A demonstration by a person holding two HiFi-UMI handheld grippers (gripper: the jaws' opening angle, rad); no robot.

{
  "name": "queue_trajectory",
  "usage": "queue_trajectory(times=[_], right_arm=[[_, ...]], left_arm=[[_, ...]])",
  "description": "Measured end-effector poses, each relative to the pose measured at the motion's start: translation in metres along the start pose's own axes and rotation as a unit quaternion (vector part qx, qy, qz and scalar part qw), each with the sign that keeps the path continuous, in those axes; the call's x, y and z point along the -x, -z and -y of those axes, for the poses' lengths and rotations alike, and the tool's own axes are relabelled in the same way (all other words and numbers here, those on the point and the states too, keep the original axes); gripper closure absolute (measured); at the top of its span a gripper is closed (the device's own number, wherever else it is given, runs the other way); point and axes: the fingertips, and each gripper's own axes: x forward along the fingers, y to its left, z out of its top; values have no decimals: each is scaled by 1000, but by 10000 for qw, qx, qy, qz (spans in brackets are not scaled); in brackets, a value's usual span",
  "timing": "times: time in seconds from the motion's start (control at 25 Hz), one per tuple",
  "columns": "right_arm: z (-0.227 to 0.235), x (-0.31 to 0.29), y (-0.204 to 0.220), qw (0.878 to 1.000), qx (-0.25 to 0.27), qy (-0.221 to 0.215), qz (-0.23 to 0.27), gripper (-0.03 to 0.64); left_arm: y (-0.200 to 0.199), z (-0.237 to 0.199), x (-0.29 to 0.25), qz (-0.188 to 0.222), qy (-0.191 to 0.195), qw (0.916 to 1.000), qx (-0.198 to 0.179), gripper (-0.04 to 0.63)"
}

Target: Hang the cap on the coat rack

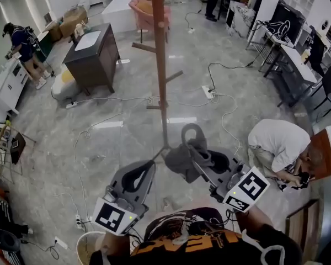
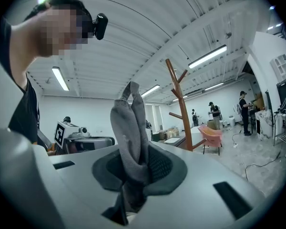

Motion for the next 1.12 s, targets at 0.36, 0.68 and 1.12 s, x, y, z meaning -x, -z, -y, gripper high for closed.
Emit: queue_trajectory(times=[0.36, 0.68, 1.12], right_arm=[[91, -58, -9, 9998, -148, -95, -19, 545], [168, -113, -26, 9986, -252, -465, 85, 545], [200, -158, -30, 9984, -275, -483, 37, 545]], left_arm=[[-7, -75, -80, 96, -119, 9997, 206, 572], [-20, -136, -153, 108, -306, 9994, 112, 572], [-17, -183, -183, 42, -239, 9995, 225, 572]])
